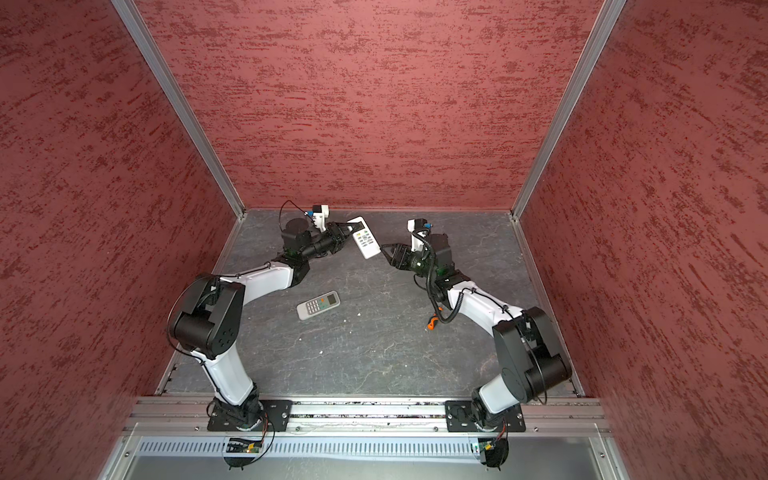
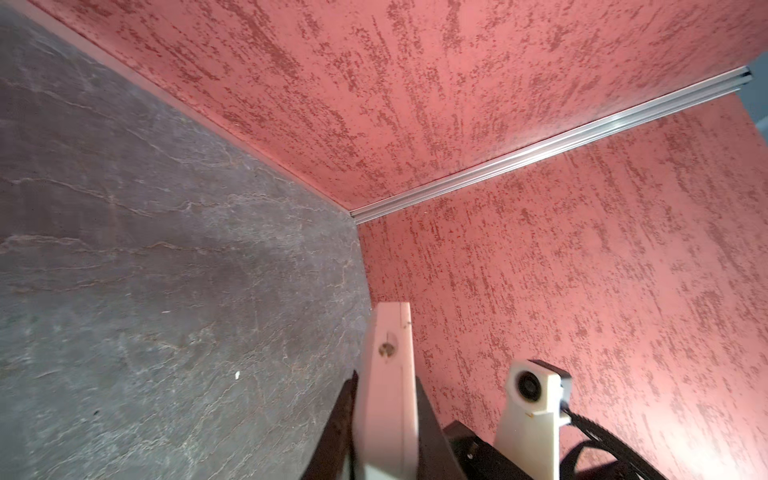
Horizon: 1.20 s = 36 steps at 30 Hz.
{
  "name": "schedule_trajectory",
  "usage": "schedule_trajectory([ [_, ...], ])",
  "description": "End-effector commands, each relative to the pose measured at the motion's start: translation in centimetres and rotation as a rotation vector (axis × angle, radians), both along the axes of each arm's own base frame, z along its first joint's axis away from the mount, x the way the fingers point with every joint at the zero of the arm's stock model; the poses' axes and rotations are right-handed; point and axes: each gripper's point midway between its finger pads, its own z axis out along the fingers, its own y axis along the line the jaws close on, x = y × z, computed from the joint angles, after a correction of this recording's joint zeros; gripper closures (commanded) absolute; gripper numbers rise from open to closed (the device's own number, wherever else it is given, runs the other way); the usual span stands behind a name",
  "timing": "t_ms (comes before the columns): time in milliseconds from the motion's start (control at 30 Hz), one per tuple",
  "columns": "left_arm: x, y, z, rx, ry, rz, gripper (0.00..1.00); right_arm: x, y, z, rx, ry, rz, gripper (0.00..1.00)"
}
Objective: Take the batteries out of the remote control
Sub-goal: 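Grasp the remote's top end with the left gripper, raising it upright, then hold the remote upright between both grippers, right gripper at its lower end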
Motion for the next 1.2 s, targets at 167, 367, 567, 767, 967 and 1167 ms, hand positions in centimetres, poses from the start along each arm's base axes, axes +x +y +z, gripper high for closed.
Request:
schedule_trajectory([
  [167,-1.3,-0.9,5.7,-0.102,-0.182,-0.016,0.9,0.1,2.0,2.6,0.199,-0.051,0.135,0.47],
  [367,-1.5,-1.8,6.3,-0.112,-0.196,-0.023,0.9,0.2,2.5,3.6,0.249,-0.083,0.171,0.48],
  [567,-1.6,-2.1,6.5,-0.128,-0.208,-0.027,0.9,0.3,2.9,4.4,0.297,-0.101,0.205,0.55],
  [767,-1.6,-2.1,6.3,-0.133,-0.21,-0.024,0.9,0.2,3.1,5.1,0.32,-0.117,0.22,0.6],
  [967,-1.6,-2.1,6.0,-0.135,-0.21,-0.024,0.9,0.2,3.1,5.6,0.337,-0.125,0.223,0.66],
  [1167,-1.6,-2.1,5.7,-0.139,-0.208,-0.022,0.9,0.2,3.2,5.6,0.343,-0.129,0.232,0.71],
])
